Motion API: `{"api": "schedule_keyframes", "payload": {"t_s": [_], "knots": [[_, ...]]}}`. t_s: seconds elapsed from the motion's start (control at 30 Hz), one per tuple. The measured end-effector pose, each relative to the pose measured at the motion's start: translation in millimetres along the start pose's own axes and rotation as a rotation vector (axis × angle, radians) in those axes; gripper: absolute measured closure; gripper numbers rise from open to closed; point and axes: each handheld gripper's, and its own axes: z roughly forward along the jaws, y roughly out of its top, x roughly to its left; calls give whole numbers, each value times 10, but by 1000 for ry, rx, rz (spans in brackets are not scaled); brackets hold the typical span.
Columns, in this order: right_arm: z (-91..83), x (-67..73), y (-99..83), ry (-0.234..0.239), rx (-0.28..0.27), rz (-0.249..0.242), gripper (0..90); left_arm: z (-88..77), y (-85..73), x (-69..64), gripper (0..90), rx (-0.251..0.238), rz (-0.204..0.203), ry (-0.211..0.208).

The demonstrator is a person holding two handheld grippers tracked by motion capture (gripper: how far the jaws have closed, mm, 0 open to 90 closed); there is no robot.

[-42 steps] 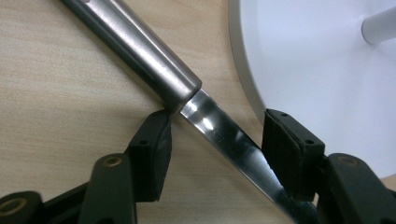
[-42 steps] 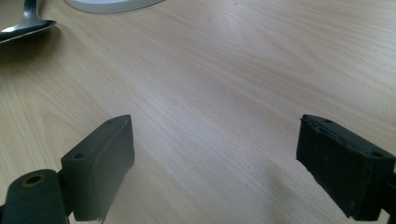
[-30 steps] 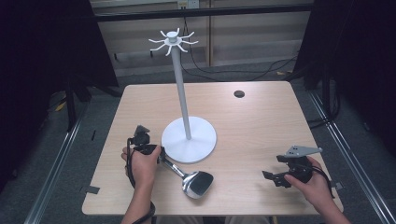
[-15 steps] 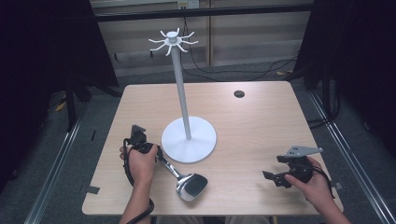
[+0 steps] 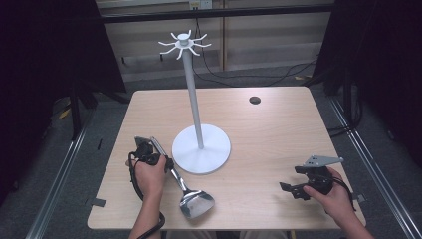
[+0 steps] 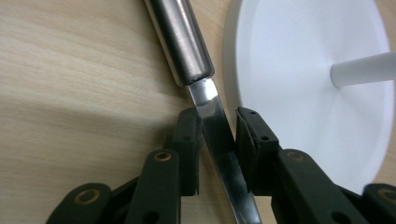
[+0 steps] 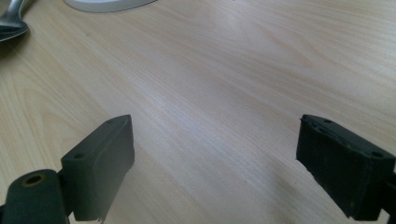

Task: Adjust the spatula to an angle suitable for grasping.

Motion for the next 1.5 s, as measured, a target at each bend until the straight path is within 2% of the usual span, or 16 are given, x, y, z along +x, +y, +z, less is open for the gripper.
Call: {"api": "schedule_keyframes", "payload": {"t_s": [0.13,0.17,0.4,0.43,0.47,0.5,0.6,0.7,0.73,0.77,0.8,0.83,0.93,1.07,1.3,1.5], "knots": [[4,-1,-3,4,1,2,112,33,-10,3,745,-5,-20,-43],[4,0,-5,3,3,4,112,36,-16,-10,754,-2,-40,-55],[3,-9,-12,3,1,7,112,-16,2,30,867,-30,-44,-102],[3,-10,-13,4,0,8,112,-24,1,48,872,-29,-55,-143],[4,-10,-12,5,0,9,112,-29,0,44,885,-32,-53,-155],[5,-9,-11,5,0,8,112,-45,1,24,886,-31,-30,-126],[6,-5,-8,9,-2,11,112,-77,-2,30,887,-24,-40,-158],[9,-5,-6,11,-4,10,112,-162,16,14,888,-34,0,-164],[9,-5,-6,11,-4,10,112,-192,27,-12,888,-55,-12,-169],[10,-6,-7,11,-4,10,112,-237,41,-1,888,-49,16,-180],[10,-8,-7,14,-3,10,112,-258,46,-15,888,-63,7,-178],[9,-9,-7,14,-4,10,112,-293,57,-9,888,-57,38,-182],[4,-11,-5,12,-6,13,112,-364,77,-32,888,-68,65,-183],[5,-12,-6,13,-6,15,112,-447,88,-60,889,-91,77,-206],[14,-12,-7,11,-5,11,112,-559,96,-114,888,-130,164,-213],[13,-5,-3,12,-3,13,112,-616,78,-148,888,-164,201,-246]]}}
